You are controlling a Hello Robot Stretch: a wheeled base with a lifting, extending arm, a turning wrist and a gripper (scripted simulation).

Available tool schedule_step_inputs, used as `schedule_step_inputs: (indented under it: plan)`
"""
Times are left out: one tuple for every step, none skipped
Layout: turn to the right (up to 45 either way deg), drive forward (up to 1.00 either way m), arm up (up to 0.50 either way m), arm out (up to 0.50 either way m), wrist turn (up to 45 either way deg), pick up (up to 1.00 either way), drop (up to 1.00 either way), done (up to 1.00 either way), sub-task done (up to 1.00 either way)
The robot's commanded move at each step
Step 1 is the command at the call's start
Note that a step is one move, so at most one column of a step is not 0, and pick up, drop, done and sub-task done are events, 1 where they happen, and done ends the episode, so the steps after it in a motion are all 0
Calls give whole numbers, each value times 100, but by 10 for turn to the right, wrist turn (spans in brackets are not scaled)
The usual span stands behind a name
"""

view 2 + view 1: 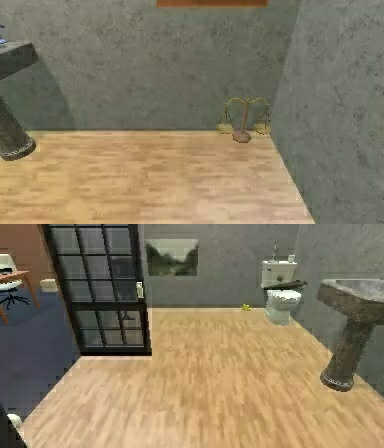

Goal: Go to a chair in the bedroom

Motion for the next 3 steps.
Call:
schedule_step_inputs:
  plan:
    - [-450,0,0,0,0,0,0,0,0]
    - [-450,0,0,0,0,0,0,0,0]
    - [-450,0,0,0,0,0,0,0,0]
